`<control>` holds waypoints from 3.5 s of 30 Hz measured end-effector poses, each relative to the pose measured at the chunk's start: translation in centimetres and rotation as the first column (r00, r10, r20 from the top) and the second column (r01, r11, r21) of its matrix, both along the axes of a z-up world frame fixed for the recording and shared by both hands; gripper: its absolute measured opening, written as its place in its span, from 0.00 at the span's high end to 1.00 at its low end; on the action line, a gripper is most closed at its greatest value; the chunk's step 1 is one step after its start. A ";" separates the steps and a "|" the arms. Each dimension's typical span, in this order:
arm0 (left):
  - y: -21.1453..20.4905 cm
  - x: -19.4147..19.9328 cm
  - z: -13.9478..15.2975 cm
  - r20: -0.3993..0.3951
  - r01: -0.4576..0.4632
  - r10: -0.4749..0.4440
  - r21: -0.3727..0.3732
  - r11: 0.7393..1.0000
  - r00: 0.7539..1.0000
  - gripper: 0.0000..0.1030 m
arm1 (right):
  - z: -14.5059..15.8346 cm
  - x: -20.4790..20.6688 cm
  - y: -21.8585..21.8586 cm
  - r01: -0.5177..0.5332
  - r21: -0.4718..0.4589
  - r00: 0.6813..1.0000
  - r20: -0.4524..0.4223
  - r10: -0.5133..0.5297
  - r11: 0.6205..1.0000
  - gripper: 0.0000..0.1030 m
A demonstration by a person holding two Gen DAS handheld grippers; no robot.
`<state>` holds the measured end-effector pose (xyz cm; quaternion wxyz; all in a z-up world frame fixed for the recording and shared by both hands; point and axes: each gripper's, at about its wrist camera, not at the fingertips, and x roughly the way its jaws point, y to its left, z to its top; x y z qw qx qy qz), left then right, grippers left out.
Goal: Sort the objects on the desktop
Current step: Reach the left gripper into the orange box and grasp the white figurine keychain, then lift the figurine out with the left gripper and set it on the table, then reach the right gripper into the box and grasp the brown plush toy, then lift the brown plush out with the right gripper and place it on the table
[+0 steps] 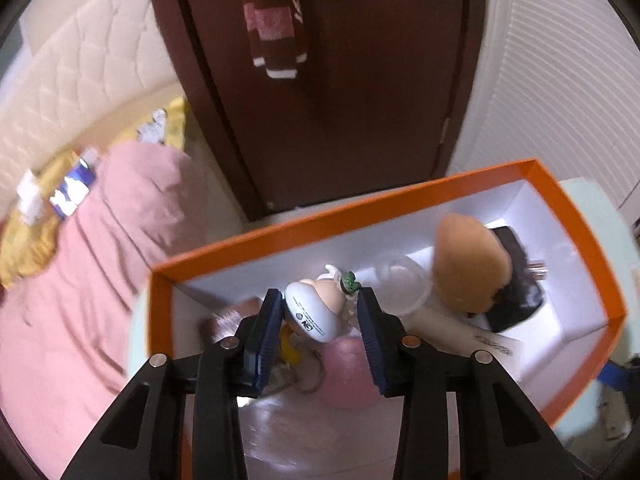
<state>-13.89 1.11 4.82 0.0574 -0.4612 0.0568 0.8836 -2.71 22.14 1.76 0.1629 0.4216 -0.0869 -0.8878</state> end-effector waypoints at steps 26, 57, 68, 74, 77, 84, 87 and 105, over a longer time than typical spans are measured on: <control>-5.1 15.2 1.0 -0.130 0.009 0.037 0.342 0.939 0.991 0.65 | 1.8 1.0 -0.8 0.042 0.127 0.998 -0.054 -0.036 0.991 0.13; -6.0 16.3 -2.6 -0.187 0.017 0.072 0.436 0.900 0.980 0.18 | 6.5 -10.5 -6.2 -0.142 0.098 0.982 0.137 0.128 0.985 0.36; -6.3 16.3 -2.7 -0.182 0.025 0.066 0.457 0.889 0.981 0.18 | 5.0 -15.1 -6.9 -0.106 0.049 0.954 0.288 0.087 0.993 0.36; -6.2 16.3 -2.7 -0.182 0.021 0.072 0.464 0.885 0.981 0.18 | 4.3 -15.6 -9.4 -0.138 0.292 0.971 0.228 0.071 0.946 0.53; -6.3 16.2 -2.7 -0.176 0.018 0.074 0.468 0.883 0.982 0.18 | 4.2 -15.0 -10.5 -0.186 0.393 0.973 0.198 0.115 0.901 0.54; -6.2 16.2 -2.7 -0.173 0.016 0.074 0.471 0.882 0.982 0.18 | 3.6 -13.3 -12.1 -0.307 0.542 0.951 0.146 0.272 0.782 0.71; -6.2 16.1 -2.7 -0.173 0.014 0.078 0.472 0.881 0.982 0.18 | 4.4 -13.2 -11.4 -0.314 0.476 0.949 0.126 0.289 0.822 0.72; -6.4 16.1 -3.0 -0.177 0.000 0.096 0.474 0.880 0.980 0.18 | 7.3 -2.0 -5.5 -0.387 -0.006 0.921 0.038 0.387 0.922 0.72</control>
